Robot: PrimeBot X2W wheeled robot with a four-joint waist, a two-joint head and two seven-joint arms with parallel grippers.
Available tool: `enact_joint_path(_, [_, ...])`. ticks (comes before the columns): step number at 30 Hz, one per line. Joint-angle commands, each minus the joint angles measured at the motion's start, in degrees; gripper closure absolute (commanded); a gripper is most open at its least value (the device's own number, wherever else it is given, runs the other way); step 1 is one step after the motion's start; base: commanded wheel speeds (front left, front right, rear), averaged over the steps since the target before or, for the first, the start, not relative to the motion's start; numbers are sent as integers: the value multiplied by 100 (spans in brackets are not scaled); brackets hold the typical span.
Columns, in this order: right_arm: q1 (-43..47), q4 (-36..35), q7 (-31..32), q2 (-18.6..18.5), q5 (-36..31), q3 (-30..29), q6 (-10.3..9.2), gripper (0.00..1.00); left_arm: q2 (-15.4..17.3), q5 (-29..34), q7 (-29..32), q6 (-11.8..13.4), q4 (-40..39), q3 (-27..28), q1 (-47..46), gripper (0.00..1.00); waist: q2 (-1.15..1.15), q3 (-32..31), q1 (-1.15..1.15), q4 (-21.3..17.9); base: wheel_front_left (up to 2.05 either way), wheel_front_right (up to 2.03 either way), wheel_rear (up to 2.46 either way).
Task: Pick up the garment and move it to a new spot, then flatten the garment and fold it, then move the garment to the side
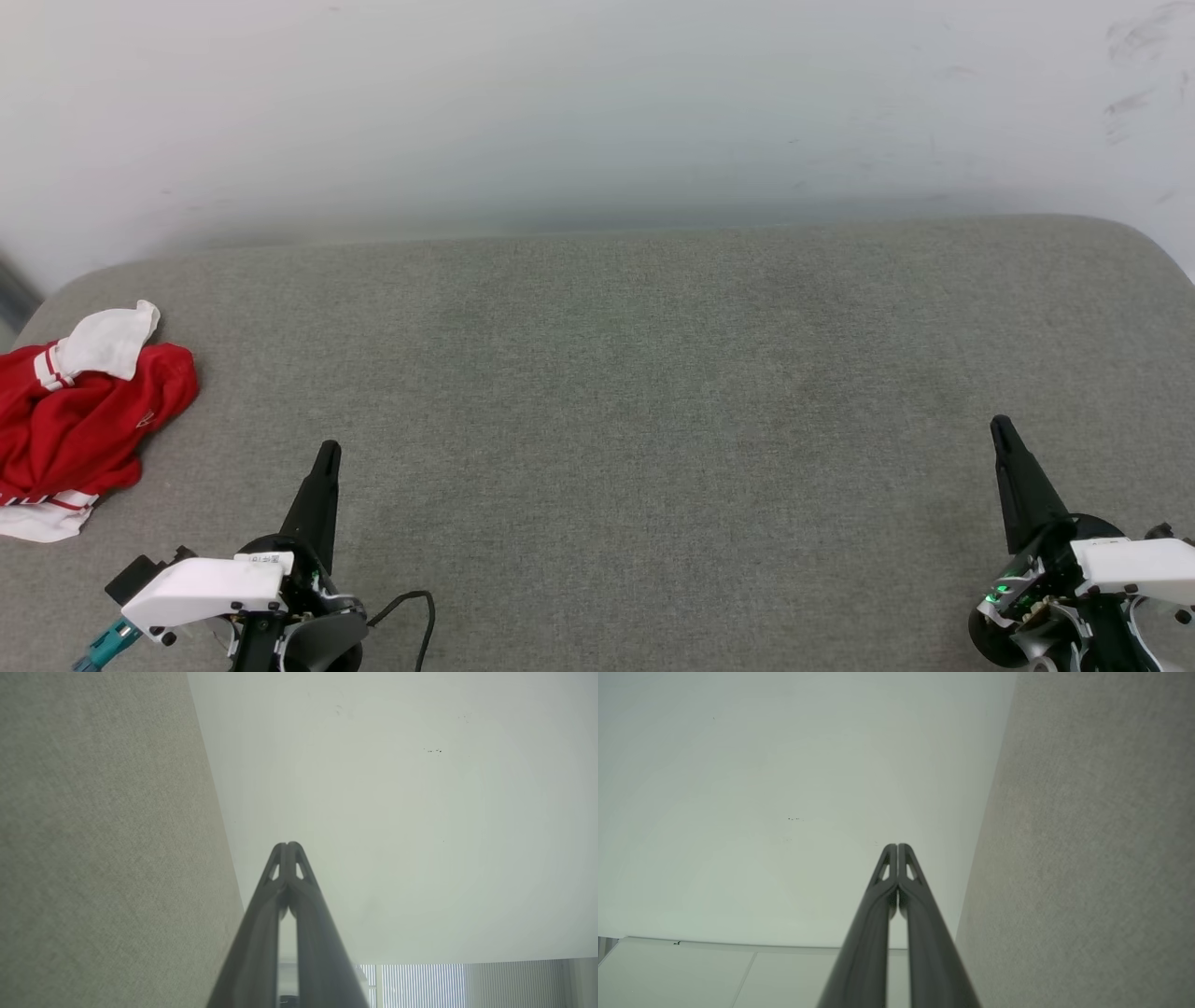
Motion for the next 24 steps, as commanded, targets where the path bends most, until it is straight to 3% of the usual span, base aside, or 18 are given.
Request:
enact_joint_path(1, [-67,2,2,20,-25,3,-2,100,-7,6,5,-10,-2,14,-41,100,0,0,0,0,0,0,0])
enact_joint_path(24, [-68,2,2,20,-25,3,-2,100,-7,6,5,-10,-2,14,-41,100,0,0,0,0,0,0,0])
